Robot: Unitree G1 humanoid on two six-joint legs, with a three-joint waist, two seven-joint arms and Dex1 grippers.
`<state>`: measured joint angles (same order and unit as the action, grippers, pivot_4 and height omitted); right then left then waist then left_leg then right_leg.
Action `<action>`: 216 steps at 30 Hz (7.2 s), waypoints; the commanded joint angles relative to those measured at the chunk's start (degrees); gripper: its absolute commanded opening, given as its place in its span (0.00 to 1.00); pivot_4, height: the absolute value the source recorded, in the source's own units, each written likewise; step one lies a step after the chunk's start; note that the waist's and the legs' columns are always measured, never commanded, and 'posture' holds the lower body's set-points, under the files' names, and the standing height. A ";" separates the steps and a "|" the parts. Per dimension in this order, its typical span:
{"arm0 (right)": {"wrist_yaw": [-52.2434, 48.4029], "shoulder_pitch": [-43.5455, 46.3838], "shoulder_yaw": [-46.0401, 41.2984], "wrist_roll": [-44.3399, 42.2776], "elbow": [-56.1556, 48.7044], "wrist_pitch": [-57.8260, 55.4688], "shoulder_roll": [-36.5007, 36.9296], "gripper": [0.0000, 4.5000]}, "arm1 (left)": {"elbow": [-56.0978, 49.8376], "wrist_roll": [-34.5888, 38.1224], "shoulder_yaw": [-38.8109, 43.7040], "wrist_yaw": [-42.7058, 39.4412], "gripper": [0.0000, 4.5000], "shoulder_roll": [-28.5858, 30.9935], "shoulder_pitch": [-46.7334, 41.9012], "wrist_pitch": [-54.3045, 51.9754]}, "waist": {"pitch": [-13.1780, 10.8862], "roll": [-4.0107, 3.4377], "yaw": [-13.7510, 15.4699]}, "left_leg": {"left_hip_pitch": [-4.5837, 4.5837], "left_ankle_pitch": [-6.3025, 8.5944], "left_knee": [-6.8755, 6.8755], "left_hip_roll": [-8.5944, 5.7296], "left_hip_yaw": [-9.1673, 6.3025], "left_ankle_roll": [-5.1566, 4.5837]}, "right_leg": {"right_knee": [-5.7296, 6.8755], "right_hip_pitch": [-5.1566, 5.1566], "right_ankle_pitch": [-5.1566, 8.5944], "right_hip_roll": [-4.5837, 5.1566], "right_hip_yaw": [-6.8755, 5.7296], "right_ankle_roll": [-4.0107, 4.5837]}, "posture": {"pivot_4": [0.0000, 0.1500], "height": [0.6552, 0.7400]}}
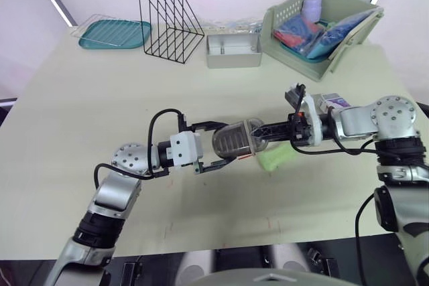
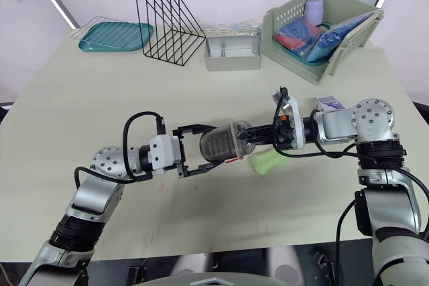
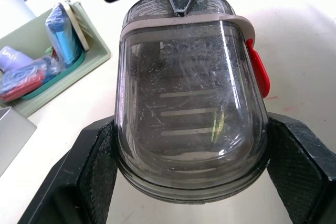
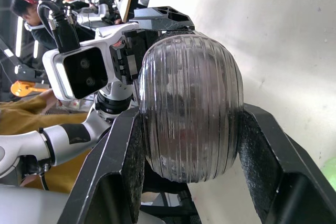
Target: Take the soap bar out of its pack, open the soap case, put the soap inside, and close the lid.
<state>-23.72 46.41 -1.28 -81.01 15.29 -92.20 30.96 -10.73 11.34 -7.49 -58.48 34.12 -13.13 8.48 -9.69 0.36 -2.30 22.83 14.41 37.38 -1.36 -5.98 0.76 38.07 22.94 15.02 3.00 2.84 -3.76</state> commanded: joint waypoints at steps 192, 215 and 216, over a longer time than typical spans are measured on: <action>-68.53 -1.33 26.51 79.01 0.07 95.06 8.28 1.00 | -6.95 18.89 26.18 -11.52 0.99 9.29 26.70 -14.90 | -0.03 -0.02 0.47 | -0.31 0.05 0.00 0.38 0.27 -0.04 | -0.09 -0.15 -0.02 0.01 0.15 0.01 | 1.00 1.00; -68.78 3.01 27.46 76.32 3.31 94.46 7.83 0.37 | -3.79 15.95 23.21 -13.75 1.00 11.09 25.28 -8.07 | -0.04 -0.04 -0.04 | -0.30 0.05 -0.06 0.41 0.30 -0.03 | -0.08 -0.06 -0.04 -0.03 0.16 0.05 | 1.00 1.00; -68.78 3.99 27.14 75.21 2.16 91.98 8.13 0.37 | -3.74 16.03 23.26 -13.63 1.00 11.07 25.32 -8.13 | -0.04 -0.04 -0.03 | -0.29 0.05 -0.07 0.42 0.29 -0.03 | -0.07 -0.02 -0.04 -0.02 0.18 0.05 | 1.00 1.00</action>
<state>-92.21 46.70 27.15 -1.48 21.72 5.32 37.67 -14.31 26.61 15.10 -72.61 45.37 11.93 -0.10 -9.73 0.32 -2.33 22.54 14.46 37.32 -0.94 -5.70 0.72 38.00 22.92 14.98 2.99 3.03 -3.72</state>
